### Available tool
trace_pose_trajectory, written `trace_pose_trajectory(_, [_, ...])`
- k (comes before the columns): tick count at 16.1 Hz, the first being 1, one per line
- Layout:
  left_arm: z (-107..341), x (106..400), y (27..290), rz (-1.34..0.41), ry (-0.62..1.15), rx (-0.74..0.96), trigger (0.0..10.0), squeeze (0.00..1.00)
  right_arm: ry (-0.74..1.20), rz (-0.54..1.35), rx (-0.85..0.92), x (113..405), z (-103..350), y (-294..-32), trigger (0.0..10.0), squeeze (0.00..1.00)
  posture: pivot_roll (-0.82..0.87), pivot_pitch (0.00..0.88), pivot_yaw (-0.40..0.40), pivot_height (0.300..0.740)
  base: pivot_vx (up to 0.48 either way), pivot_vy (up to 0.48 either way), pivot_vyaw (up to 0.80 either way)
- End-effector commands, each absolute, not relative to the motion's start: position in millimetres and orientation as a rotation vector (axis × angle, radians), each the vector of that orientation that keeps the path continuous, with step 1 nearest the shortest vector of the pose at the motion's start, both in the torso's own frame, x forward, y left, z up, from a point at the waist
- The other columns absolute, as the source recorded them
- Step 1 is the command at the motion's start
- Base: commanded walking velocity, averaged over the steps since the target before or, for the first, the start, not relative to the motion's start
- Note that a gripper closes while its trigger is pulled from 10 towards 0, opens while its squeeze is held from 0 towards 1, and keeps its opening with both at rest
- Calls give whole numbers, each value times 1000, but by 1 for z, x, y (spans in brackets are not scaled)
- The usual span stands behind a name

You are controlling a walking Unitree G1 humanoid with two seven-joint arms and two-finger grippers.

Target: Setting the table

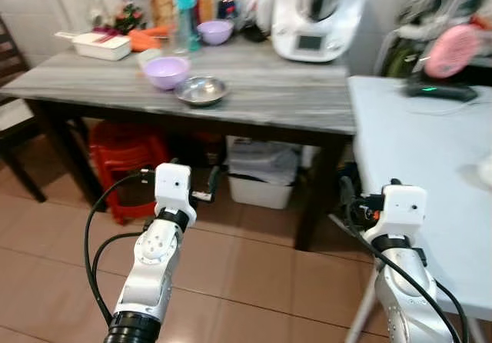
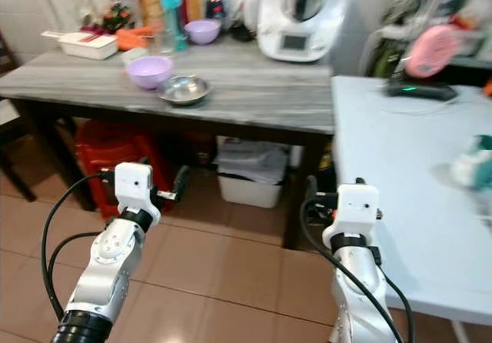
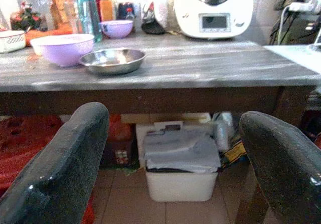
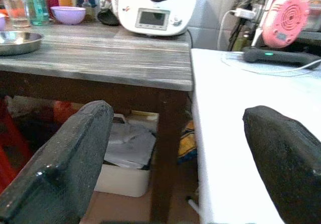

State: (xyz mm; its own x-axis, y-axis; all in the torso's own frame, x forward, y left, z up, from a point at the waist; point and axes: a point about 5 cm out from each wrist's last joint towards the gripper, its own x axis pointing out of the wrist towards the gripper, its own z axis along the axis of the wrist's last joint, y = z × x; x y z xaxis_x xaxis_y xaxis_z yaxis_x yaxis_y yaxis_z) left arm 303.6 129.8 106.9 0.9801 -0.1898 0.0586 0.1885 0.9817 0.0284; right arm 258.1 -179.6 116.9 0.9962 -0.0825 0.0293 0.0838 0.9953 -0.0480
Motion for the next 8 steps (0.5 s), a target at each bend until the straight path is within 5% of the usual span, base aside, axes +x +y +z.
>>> trace_pose_trajectory(1, [108,305,139,-170,-62,30,10000,0,-39,-59,-45,262,120,-174,10000,0,-100,0,3,740,0,-480,0])
trace_pose_trajectory(8, [110,305,135,-186,-64,28,10000,0,-47,-56,-40,264,122,-171,10000,0,-96,0,-9,740,0,-480,0])
